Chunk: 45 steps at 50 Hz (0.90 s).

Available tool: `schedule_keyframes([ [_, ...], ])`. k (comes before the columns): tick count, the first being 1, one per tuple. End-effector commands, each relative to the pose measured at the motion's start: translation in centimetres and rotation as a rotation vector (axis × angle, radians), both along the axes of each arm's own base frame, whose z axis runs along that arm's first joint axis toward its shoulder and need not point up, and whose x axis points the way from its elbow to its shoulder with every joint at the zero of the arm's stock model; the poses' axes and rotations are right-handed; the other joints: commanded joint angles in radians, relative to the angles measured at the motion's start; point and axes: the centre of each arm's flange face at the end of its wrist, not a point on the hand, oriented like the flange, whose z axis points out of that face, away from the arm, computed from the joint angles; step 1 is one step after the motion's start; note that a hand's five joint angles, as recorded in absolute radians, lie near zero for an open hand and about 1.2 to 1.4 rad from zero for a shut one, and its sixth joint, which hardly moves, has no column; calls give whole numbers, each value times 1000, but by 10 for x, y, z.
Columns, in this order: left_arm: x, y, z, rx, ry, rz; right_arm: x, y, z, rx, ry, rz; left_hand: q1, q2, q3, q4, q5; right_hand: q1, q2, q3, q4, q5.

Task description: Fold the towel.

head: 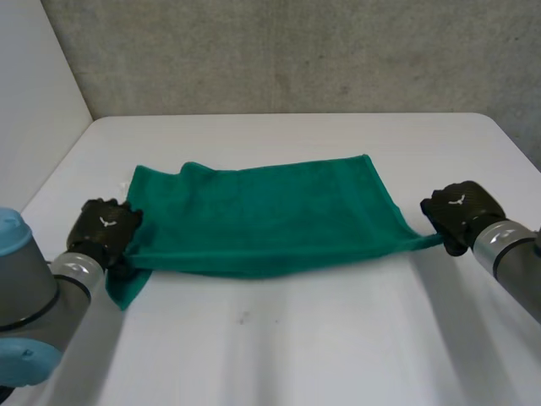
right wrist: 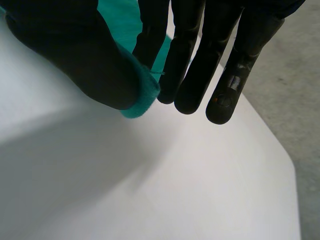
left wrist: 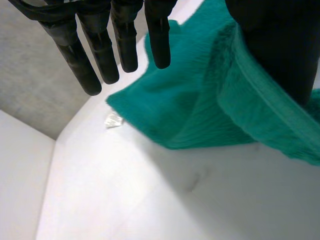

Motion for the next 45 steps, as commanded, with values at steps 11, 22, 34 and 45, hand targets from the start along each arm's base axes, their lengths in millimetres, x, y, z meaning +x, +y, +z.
schedule_keyframes([
  [11,21,14,15,15,-17,122,-22,-5,16,-22,2,-72,-2,7,1,14,18,416,222,213,203,221],
  [22,21,32,55,-34,-17,107,-21,10,30,33,16,-57,990,999,993,1006,1010,416,222,213,203,221],
  [34,14,66,183,-317,45,13,-25,50,117,88,230,51,990,999,993,1006,1010,416,222,213,203,221],
  [45,14,59,101,107,-181,-60,-22,50,81,265,333,132,990,999,993,1006,1010,416,222,213,203,221],
])
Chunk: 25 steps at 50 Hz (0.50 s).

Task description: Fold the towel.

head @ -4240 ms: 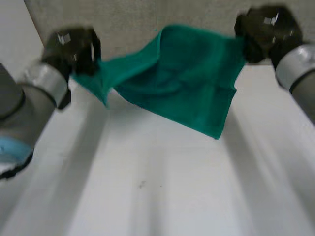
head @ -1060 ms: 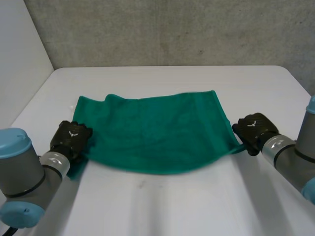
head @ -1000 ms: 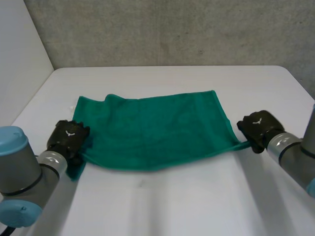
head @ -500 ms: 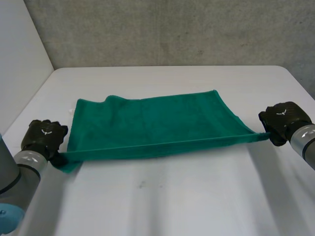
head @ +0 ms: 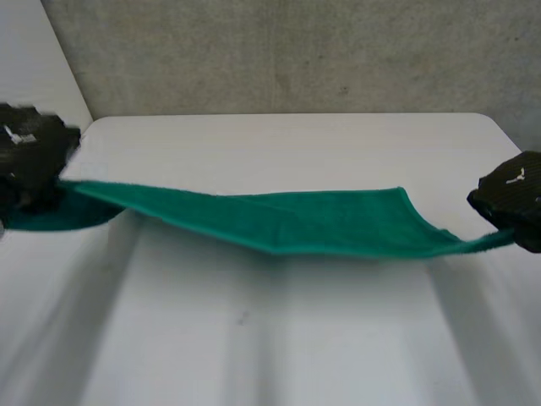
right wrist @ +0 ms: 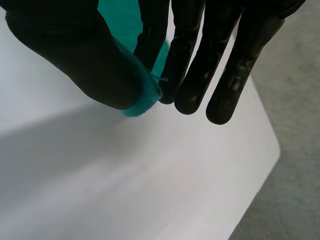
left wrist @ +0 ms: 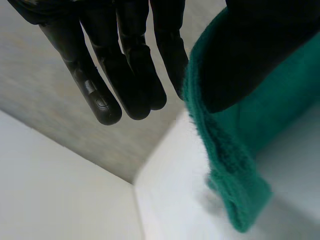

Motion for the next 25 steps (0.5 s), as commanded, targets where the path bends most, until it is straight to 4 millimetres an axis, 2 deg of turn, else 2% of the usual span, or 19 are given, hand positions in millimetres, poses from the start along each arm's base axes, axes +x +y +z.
schedule_keyframes([
  [1,3,-15,-81,338,-194,-22,3,-16,-56,192,53,20,228,200,206,204,292,416,222,213,203,221],
  [3,5,-20,-97,395,-212,-23,4,-22,-72,240,65,20,228,200,206,204,292,416,222,213,203,221],
  [4,7,-27,-113,448,-227,-20,5,-28,-87,272,80,11,228,200,206,204,292,416,222,213,203,221],
  [7,11,-40,-134,505,-240,-3,5,-42,-100,265,104,-11,228,200,206,204,292,416,222,213,203,221],
  [9,10,-59,-138,476,-253,22,6,-63,-102,185,118,-50,228,200,206,204,292,416,222,213,203,221],
  [11,8,-74,-131,418,-259,47,12,-77,-96,109,117,-64,228,200,206,204,292,416,222,213,203,221],
  [12,3,-90,-116,331,-254,68,21,-90,-80,0,86,-79,228,200,206,204,292,416,222,213,203,221],
  [15,-10,-114,-78,148,-227,78,39,-111,-37,-206,-29,-99,228,200,206,204,292,416,222,213,203,221],
  [16,-22,-127,-45,3,-191,69,50,-121,-2,-344,-136,-110,228,200,206,204,292,416,222,213,203,221],
  [19,-38,-138,9,-227,-127,52,60,-131,51,-540,-317,-116,228,200,206,204,292,416,222,213,203,221],
  [20,-45,-142,46,-390,-80,55,61,-133,87,-676,-433,-116,228,200,206,204,292,416,222,213,203,221],
  [23,-49,-136,99,-631,3,59,58,-124,138,-853,-585,-100,228,200,206,204,292,416,222,213,203,221],
  [24,-50,-128,124,-754,66,55,56,-111,163,-935,-657,-78,228,200,206,204,292,416,222,213,203,221],
  [25,-51,-124,134,-805,99,45,54,-105,171,-960,-683,-74,228,200,206,204,292,416,222,213,203,221],
])
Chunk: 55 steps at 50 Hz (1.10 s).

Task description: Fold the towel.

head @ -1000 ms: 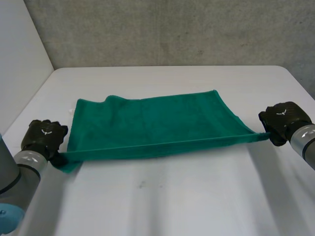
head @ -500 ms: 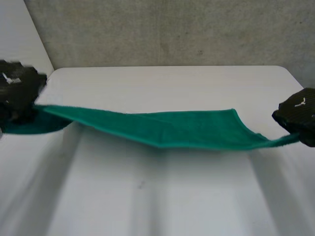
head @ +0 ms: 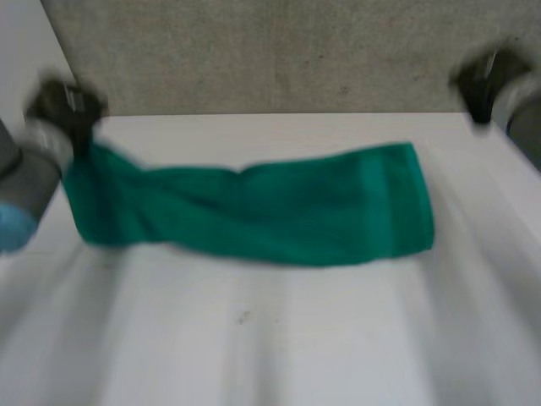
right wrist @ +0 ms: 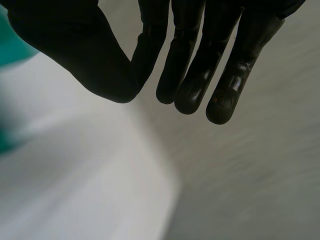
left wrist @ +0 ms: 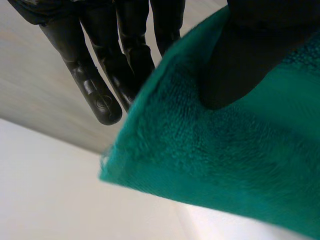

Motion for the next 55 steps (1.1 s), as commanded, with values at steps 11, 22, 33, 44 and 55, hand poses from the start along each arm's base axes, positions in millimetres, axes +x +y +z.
schedule_keyframes([
  [11,-13,22,47,-278,227,-116,8,43,37,-168,-232,178,228,199,204,202,272,416,222,213,203,217],
  [22,-16,83,52,-272,228,-175,22,30,-90,286,-195,183,228,199,204,202,272,-798,-992,-1001,-1010,-997],
  [33,-18,156,135,-508,302,-284,60,22,-92,498,-498,471,228,199,204,202,272,-806,-1000,-1009,-1018,-1005],
  [44,-18,171,155,-560,251,-273,120,58,-147,759,-557,596,228,199,204,202,272,-770,-963,-972,-982,-968],
  [55,-20,181,162,-586,234,-276,147,69,-179,749,-534,560,228,199,204,202,272,-705,-898,-907,-917,-903],
])
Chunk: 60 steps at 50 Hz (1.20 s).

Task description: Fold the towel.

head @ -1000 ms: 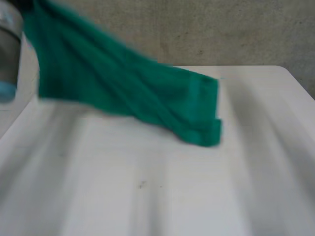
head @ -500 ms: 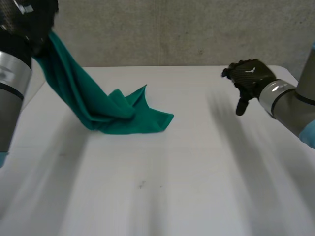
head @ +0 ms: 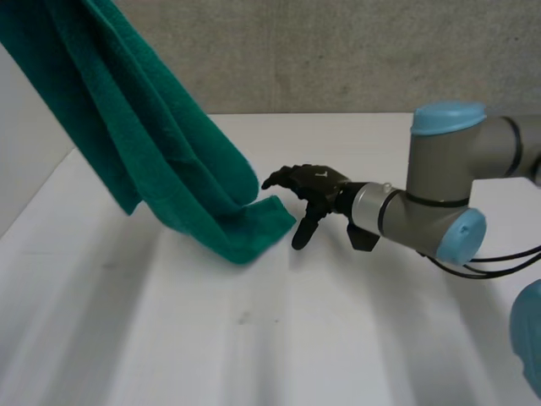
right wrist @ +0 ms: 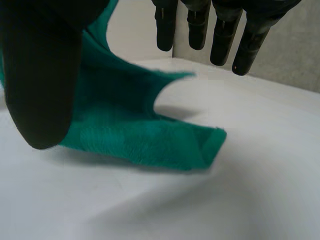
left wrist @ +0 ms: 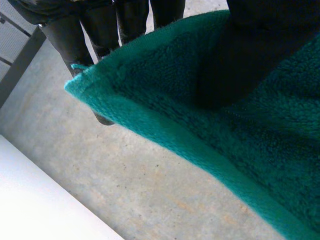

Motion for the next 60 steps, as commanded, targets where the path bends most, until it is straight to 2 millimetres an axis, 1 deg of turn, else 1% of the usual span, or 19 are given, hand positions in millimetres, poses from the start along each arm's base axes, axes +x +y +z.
schedule_keyframes([
  [1,-2,10,7,-23,6,-15,23,5,-17,-64,8,-39,228,197,202,201,272,72,51,63,44,32],
  [15,-3,42,17,-37,19,-74,57,-9,-11,-156,-85,21,228,197,202,201,272,152,131,142,123,111],
  [28,-3,51,20,-45,23,-91,102,42,-41,-21,-134,235,228,197,202,201,272,269,248,259,240,228],
  [32,-3,50,20,-45,23,-91,112,55,-47,23,-155,262,228,197,202,201,272,611,590,601,582,570],
  [33,-4,48,19,-40,20,-89,113,54,-44,18,-171,249,228,197,202,201,272,979,958,969,950,938],
  [34,-4,47,18,-38,21,-86,114,52,-41,14,-182,241,228,197,202,201,272,1157,1136,1147,1128,1116],
  [37,-5,41,14,-25,12,-78,114,45,-26,20,-230,208,228,197,202,201,272,1193,1172,1183,1164,1152],
  [39,-4,39,13,-19,10,-71,110,36,-11,5,-261,181,228,197,202,201,272,1193,1172,1183,1164,1152],
  [40,-3,34,10,-11,6,-59,101,21,10,-29,-287,137,228,197,202,201,272,1193,1172,1183,1164,1152],
  [43,0,22,4,8,-4,-24,73,-12,43,-116,-300,26,228,197,202,201,272,1193,1172,1183,1164,1152],
  [44,2,13,0,22,-9,1,55,-27,66,-190,-287,-44,228,197,202,201,272,1193,1172,1183,1164,1152],
  [45,4,9,-1,25,-10,15,45,-34,76,-228,-271,-79,228,197,202,201,272,1193,1172,1183,1164,1152],
  [47,6,5,-2,27,-11,28,34,-39,86,-265,-249,-108,228,197,202,201,272,1193,1172,1183,1164,1152],
  [48,12,-3,-5,37,-11,60,8,-41,106,-346,-144,-150,228,197,202,201,272,1193,1172,1183,1164,1152],
  [51,17,-9,-7,42,-10,79,-7,-35,115,-398,-51,-152,228,197,202,201,272,1193,1172,1183,1164,1152],
  [52,22,-15,-11,54,-13,107,-19,-18,126,-477,79,-133,228,197,202,201,272,1193,1172,1183,1164,1152],
  [54,23,-17,-12,59,-13,114,-22,-11,127,-497,116,-119,228,197,202,201,272,1193,1172,1183,1164,1152],
  [55,25,-19,-15,68,-16,120,-26,2,118,-495,209,-88,228,197,202,201,272,1193,1172,1183,1164,1152],
  [60,23,-19,-24,90,-26,115,-34,17,77,-364,351,-100,228,197,202,201,272,1193,1172,1183,1164,1152],
])
